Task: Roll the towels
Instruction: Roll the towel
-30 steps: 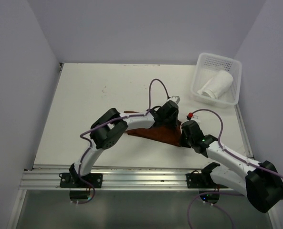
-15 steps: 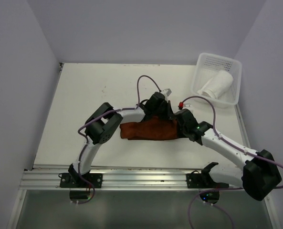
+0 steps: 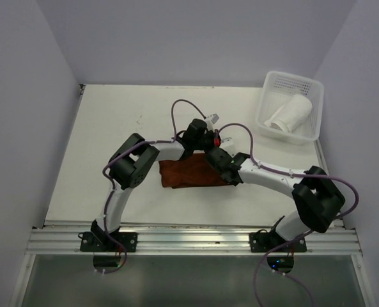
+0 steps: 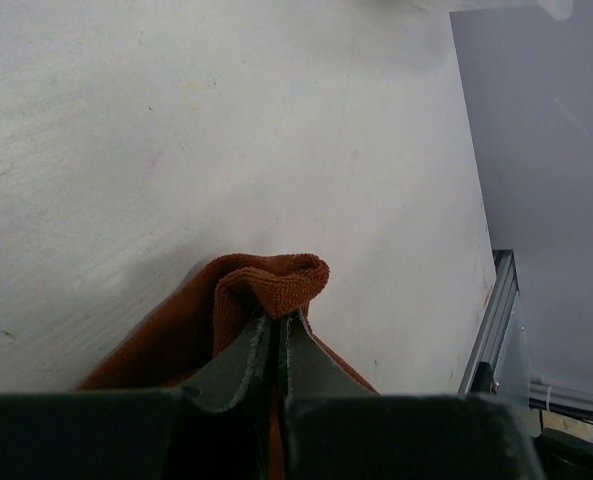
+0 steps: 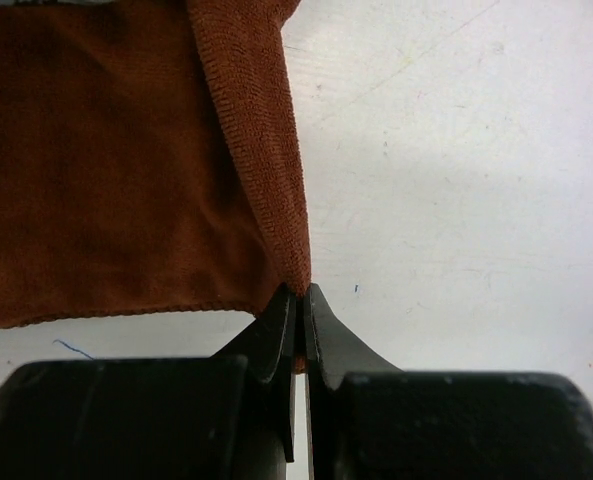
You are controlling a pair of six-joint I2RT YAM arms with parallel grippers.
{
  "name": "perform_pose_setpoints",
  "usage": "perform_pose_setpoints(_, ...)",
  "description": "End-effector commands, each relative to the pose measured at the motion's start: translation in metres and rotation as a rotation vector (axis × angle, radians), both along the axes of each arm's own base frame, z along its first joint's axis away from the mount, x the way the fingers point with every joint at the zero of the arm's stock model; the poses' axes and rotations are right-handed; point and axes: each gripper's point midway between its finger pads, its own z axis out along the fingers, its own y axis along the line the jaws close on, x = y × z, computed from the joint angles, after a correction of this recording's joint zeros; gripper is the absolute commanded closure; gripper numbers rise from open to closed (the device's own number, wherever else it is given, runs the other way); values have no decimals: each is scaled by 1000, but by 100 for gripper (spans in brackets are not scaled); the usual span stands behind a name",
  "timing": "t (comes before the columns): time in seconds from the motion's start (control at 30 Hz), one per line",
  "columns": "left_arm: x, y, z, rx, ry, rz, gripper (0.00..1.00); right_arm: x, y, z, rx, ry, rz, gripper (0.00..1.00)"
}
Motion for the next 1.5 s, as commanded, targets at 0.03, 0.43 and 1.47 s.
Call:
perform_pose_setpoints(0.03, 33, 14, 27, -55, -114, 63, 100, -9, -13, 2, -132, 32, -12, 100)
perform_pose_setpoints(0.43, 32, 26, 11, 22, -127, 81, 100, -18, 36, -28, 127, 77, 56, 100)
perform_pose_setpoints(1.47, 25, 44, -18, 99, -183, 68, 100, 0, 41, 25, 828, 9, -32, 55)
